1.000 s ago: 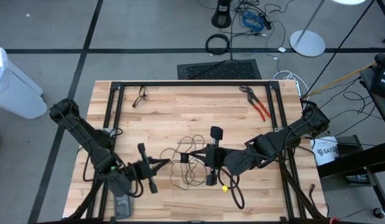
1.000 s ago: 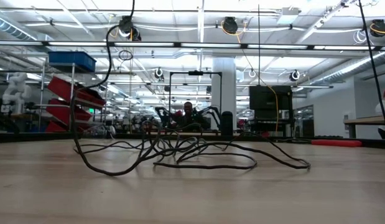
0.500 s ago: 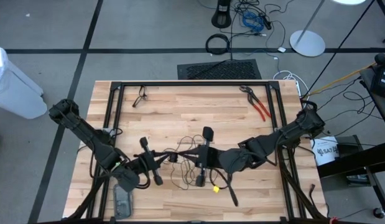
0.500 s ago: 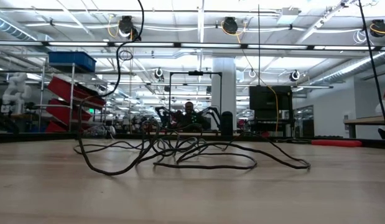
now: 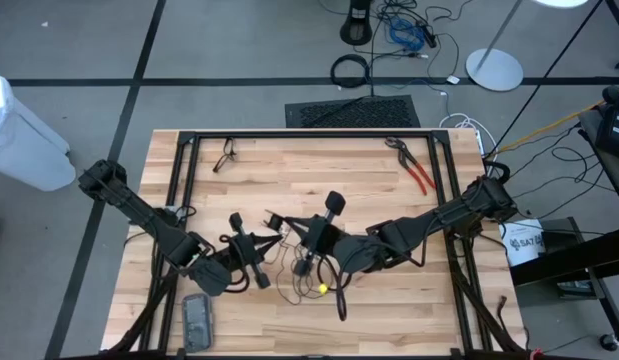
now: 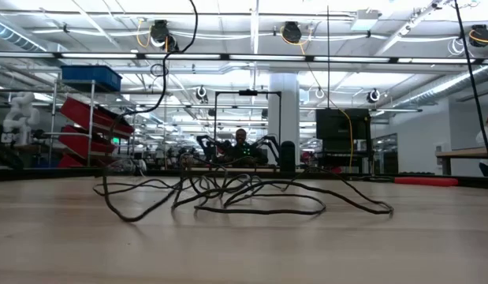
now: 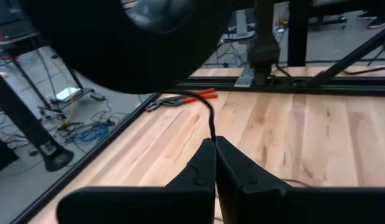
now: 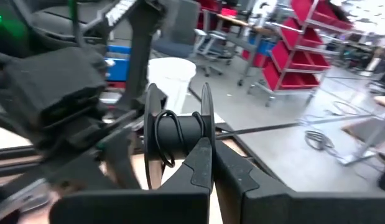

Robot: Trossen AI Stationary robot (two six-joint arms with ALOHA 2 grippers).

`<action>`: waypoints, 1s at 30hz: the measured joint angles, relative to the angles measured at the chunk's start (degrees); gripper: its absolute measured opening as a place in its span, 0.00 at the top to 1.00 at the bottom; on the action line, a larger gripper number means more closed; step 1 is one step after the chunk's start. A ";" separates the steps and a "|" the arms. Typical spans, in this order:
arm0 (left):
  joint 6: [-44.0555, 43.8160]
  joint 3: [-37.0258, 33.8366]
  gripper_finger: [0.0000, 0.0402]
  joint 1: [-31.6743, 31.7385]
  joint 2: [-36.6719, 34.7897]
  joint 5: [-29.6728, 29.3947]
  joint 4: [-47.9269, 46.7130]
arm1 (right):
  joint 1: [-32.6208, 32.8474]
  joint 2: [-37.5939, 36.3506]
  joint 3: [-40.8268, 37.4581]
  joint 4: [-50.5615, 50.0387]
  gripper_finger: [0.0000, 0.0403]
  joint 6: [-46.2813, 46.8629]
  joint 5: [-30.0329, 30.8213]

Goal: Coil cords
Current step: Coil the black wire onto the spool

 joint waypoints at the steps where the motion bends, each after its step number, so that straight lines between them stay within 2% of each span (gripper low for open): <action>1: 0.48 0.00 1.00 0.24 0.00 0.44 0.57 | 0.09 0.17 0.00 0.00 1.00 0.00 0.81; 8: 1.39 0.00 1.00 2.66 0.00 3.52 2.03 | 0.20 1.32 0.00 0.32 1.00 0.68 2.46; 14: 1.47 0.00 1.00 4.53 0.00 9.14 3.54 | -0.60 2.58 0.00 0.13 1.00 0.67 3.38; 22: 2.96 0.00 1.00 4.55 0.00 11.65 5.97 | -1.07 2.68 0.00 -5.02 1.00 1.22 7.16; 30: 4.06 0.00 1.00 4.44 -0.40 11.73 5.93 | -1.33 2.66 0.00 -10.13 1.00 0.44 7.26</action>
